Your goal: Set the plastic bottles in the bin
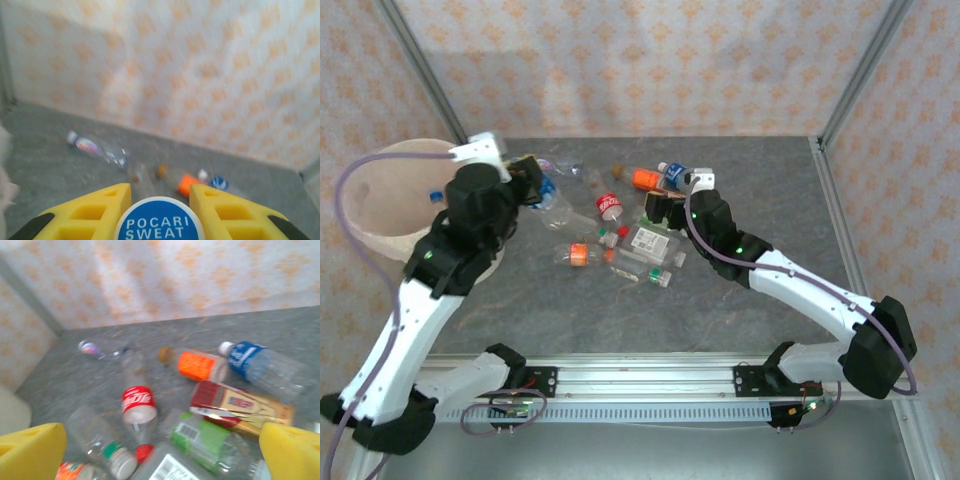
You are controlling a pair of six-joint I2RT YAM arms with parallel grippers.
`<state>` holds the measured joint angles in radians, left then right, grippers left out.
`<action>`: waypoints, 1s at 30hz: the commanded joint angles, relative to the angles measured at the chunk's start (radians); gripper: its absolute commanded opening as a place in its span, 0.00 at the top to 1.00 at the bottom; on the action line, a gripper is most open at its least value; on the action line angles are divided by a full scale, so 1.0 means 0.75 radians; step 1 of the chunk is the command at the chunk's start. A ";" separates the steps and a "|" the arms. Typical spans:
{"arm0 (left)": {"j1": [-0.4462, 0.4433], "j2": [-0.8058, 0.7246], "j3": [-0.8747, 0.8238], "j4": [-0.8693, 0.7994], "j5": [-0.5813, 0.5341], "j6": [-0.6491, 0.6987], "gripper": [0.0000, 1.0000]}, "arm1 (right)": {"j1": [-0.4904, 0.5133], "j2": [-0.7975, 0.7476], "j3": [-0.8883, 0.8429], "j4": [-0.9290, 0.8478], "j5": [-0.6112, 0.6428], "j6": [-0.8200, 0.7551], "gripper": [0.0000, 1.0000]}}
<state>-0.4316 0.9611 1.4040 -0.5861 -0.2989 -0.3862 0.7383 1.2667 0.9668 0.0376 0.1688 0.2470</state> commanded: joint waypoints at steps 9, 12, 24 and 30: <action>0.029 -0.151 0.089 0.506 -0.733 0.557 1.00 | -0.003 0.015 -0.008 0.001 0.181 0.132 0.01; 0.169 -0.117 0.106 0.605 -0.676 0.628 1.00 | -0.005 0.013 -0.015 0.005 0.190 0.146 0.01; 0.837 0.236 0.311 0.116 -0.495 0.279 1.00 | -0.007 -0.027 -0.044 0.019 0.170 0.125 0.01; 0.956 0.447 0.458 -0.254 -0.247 0.120 1.00 | -0.009 -0.035 -0.040 0.007 0.177 0.120 0.01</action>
<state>0.2676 1.2610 1.6871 -0.5797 -0.5762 -0.1913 0.7368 1.2701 0.9440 0.0414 0.2813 0.3401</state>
